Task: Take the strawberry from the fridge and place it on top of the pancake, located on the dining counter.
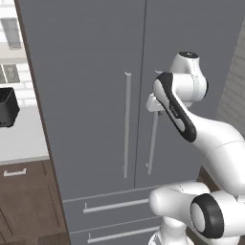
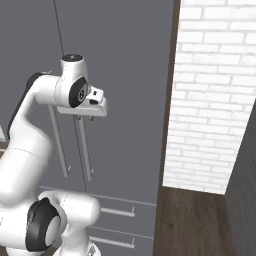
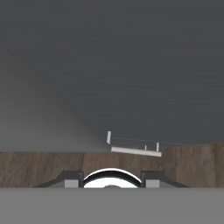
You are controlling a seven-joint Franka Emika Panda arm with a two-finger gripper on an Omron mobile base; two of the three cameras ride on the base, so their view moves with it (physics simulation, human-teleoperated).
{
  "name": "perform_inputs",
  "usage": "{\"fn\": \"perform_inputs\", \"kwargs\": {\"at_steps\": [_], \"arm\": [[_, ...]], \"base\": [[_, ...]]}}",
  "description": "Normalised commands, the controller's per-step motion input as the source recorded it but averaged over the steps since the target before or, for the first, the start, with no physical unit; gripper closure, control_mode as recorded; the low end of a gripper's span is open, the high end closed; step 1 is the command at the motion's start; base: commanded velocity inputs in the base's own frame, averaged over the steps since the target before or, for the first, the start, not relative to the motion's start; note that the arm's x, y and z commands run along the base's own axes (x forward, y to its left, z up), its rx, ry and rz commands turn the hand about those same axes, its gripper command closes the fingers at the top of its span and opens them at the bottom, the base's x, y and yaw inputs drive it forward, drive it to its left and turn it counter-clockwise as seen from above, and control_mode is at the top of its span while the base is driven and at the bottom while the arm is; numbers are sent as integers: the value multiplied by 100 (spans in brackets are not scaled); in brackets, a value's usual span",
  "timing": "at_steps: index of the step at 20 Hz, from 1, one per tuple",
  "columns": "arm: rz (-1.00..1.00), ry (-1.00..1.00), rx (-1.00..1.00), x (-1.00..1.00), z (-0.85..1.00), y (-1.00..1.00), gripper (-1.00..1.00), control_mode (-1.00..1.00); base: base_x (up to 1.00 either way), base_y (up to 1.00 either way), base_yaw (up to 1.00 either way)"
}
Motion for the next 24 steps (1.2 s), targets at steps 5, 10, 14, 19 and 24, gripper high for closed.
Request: {"fn": "perform_inputs", "kwargs": {"at_steps": [5, 10, 14, 19, 24], "arm": [[0, 0, 0, 0, 0, 0, -100, 100], [0, 0, 0, 0, 0, 0, -100, 100], [0, 0, 0, 0, 0, 0, -100, 100], [0, 0, 0, 0, 0, 0, -100, 100], [0, 0, 0, 0, 0, 0, -100, 100]], "base": [[0, 7, 0], [0, 56, -5], [0, 19, -3], [-17, 0, 0], [-57, 0, 0]]}}
